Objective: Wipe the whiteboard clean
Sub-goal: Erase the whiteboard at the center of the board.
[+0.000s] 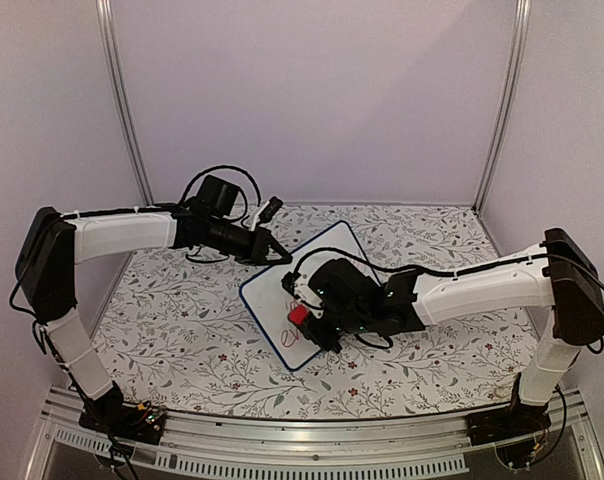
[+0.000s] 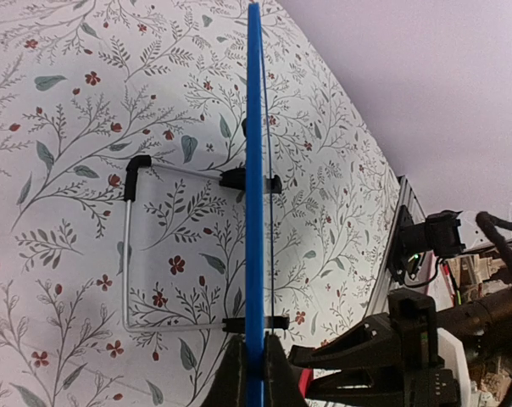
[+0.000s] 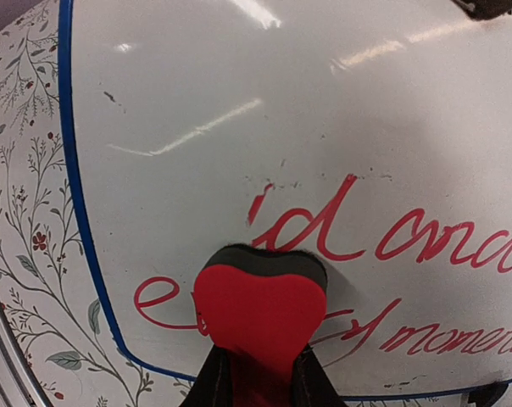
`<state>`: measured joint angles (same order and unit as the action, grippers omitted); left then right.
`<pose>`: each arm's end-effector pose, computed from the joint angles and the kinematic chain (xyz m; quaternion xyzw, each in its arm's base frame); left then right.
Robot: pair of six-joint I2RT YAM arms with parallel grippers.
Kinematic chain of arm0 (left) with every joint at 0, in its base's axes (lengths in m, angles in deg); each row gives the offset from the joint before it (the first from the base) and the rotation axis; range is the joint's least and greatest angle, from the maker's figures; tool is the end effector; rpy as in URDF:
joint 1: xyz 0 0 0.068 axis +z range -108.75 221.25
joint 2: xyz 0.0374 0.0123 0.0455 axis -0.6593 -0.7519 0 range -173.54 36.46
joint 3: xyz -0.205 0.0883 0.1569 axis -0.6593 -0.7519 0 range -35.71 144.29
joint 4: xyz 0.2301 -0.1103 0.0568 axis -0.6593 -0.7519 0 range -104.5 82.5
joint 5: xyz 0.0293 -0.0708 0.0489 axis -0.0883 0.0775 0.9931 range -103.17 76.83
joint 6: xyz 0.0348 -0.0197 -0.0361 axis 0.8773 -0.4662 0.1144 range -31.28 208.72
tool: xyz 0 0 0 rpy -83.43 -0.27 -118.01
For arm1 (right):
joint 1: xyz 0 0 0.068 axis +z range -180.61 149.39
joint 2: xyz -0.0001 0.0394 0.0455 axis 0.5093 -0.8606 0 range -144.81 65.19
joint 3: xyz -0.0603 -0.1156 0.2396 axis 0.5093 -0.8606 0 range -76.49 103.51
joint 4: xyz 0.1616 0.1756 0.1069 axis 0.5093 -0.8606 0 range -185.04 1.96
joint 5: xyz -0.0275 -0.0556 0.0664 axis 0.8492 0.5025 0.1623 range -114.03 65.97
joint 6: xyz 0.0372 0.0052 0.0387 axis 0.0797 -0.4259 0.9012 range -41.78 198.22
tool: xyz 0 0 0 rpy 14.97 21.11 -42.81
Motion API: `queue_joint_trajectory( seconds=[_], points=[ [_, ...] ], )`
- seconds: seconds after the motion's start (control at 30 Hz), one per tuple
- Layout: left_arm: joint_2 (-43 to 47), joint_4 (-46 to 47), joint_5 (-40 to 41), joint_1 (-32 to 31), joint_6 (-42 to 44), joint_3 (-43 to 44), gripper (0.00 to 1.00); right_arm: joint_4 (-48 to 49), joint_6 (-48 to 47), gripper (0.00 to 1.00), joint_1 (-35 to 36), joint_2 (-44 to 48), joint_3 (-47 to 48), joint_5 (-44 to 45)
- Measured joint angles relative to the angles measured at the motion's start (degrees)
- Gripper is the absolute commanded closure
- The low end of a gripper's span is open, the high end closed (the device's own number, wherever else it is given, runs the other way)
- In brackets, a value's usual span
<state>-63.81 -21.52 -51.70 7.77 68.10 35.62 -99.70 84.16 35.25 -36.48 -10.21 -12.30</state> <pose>0.3090 -0.2309 0.2379 0.2277 0.8454 -0.4408 0.1980 0.1626 0.3458 0.1994 -0.4300 0.8206 0.1366 0.3508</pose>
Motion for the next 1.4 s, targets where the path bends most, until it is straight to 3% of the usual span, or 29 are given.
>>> queue_joint_trajectory(
  seconds=[0.5, 1.4],
  points=[
    [0.0, 0.0, 0.2, 0.0, 0.3, 0.0, 1.0, 0.7, 0.5, 0.91, -1.0, -0.9, 0.2, -2.1],
    [0.0, 0.1, 1.1, 0.5, 0.9, 0.3, 1.0, -2.1, -3.0, 0.91, -2.3, -4.8, 9.9, -3.0]
  ],
)
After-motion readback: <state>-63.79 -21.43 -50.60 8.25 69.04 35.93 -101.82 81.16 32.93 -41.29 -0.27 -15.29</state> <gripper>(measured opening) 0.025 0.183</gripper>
